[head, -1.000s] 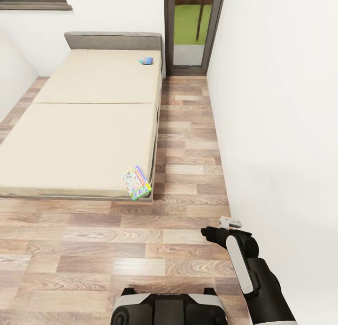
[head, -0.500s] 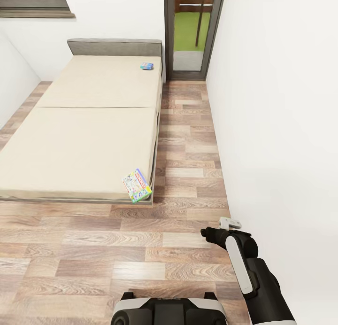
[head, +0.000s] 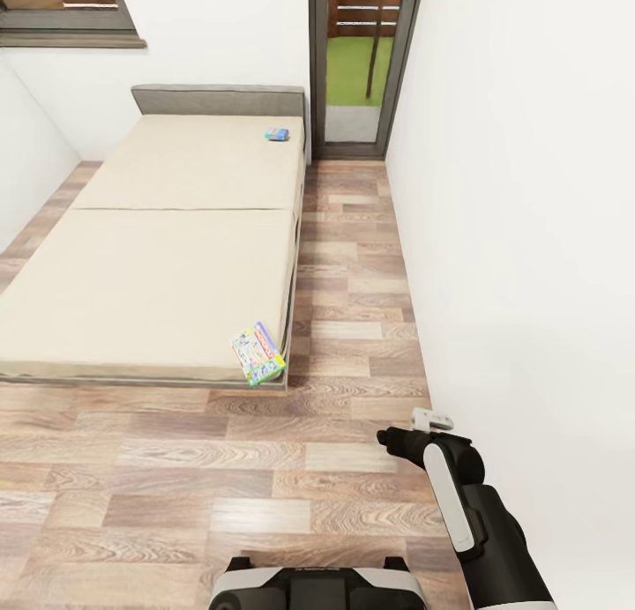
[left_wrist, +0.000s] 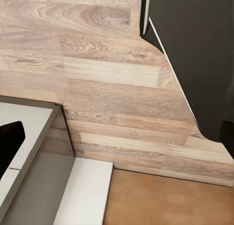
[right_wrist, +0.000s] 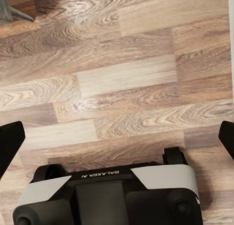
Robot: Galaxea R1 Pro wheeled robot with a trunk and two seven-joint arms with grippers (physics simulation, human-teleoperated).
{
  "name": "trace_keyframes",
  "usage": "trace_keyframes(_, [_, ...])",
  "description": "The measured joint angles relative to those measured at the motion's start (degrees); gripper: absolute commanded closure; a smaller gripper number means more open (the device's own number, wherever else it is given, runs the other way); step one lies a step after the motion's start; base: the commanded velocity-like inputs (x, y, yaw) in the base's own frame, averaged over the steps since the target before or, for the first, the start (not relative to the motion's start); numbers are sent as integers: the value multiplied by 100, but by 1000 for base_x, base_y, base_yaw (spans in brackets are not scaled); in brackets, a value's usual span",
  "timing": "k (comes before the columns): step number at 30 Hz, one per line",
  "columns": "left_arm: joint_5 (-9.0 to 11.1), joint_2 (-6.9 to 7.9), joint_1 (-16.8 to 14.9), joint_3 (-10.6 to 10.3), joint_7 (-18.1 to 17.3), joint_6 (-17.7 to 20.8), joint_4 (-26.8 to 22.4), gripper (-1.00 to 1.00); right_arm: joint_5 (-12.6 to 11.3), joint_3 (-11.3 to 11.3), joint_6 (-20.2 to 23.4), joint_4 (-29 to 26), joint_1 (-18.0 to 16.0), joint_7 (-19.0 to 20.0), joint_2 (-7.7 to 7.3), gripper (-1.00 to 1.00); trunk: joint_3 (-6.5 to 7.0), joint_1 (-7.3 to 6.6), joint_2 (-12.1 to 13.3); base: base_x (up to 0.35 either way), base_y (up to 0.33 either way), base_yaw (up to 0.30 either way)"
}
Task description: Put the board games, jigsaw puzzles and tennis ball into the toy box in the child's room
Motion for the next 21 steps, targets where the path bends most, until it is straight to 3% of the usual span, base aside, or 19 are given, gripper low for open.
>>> trace_keyframes(21, [-3, -3, 2, 0, 0, 0, 2, -100, 1, 0, -14, 7, 0, 1, 0, -100, 199, 0, 0, 0, 0, 0])
